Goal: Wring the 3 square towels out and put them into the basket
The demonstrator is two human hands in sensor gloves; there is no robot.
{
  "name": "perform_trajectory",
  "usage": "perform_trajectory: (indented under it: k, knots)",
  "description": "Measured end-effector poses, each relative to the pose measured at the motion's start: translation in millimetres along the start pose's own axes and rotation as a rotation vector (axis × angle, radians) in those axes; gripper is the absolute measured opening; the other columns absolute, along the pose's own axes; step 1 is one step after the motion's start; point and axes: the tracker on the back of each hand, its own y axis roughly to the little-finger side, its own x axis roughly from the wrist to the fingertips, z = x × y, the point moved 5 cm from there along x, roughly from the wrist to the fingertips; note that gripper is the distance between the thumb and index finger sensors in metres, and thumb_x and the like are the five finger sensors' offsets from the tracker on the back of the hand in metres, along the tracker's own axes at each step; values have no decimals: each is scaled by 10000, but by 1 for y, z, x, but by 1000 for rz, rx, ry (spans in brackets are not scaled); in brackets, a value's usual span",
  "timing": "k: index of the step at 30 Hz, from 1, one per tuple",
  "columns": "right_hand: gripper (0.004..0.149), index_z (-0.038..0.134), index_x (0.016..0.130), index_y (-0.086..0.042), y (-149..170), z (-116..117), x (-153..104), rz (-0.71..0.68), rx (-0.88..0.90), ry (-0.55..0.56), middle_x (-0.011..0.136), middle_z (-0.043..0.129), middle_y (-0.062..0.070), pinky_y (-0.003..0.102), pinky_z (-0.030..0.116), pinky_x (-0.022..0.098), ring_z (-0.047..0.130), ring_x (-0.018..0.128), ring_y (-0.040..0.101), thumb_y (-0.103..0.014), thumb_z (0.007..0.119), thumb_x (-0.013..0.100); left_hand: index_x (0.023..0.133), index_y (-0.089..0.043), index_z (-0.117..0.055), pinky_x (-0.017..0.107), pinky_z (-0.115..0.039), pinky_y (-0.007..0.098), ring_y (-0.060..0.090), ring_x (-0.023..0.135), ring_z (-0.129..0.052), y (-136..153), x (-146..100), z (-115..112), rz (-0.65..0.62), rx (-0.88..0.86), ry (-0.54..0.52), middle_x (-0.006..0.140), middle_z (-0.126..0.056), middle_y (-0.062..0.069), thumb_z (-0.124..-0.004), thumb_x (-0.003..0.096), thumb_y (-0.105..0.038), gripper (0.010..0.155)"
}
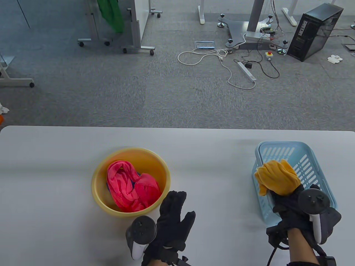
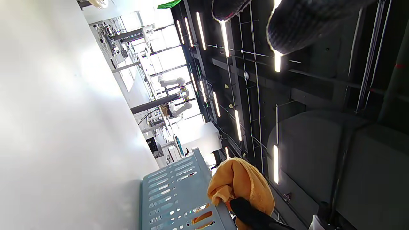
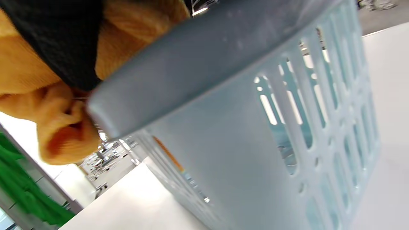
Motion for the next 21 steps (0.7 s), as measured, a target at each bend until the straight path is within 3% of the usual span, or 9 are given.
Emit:
perform_trajectory:
  k: [3,7,9,14,21]
  knots:
    - [913,499,1053,19,10,-2,3,52,-5,20,1106,92,292,730,83,678,34,963,572,-570,894,477,1194,-299,-416,687,-267,765,475,1115,-191,1,0,1,4,-3,-3,1215,-228,170,-748,589,-569,741]
    - [1077,185,1093,22,16,-1,4,52,-11,8,1063,-40,290,728,55,663,-48,928,565,-575,858,500,1194,-300,-412,688,-268,764,475,1114,-188,1,1,-1,5,-3,2,1214,-224,171,-747,589,-568,742]
    - [1102,113,1088,0,17,2,4,54,18,-27,1054,-69,285,720,20,652,-69,922,560,-553,868,506,1194,-300,-411,688,-267,764,473,1114,-187,1,2,-2,5,1,5,1215,-222,168,-747,589,-569,742]
    - [1082,111,1098,-39,14,2,3,24,17,-36,1054,-75,277,731,18,646,-67,925,559,-544,867,511,1194,-299,-410,681,-248,770,473,1114,-184,-3,1,0,-7,89,-10,1214,-224,169,-747,588,-571,745]
    - [1042,158,1117,-72,-2,-1,-10,-82,44,-30,1065,-51,275,739,46,652,-52,936,555,-542,864,512,1193,-299,-406,681,-242,769,472,1113,-172,0,0,-3,9,76,2,1213,-214,169,-748,588,-568,745]
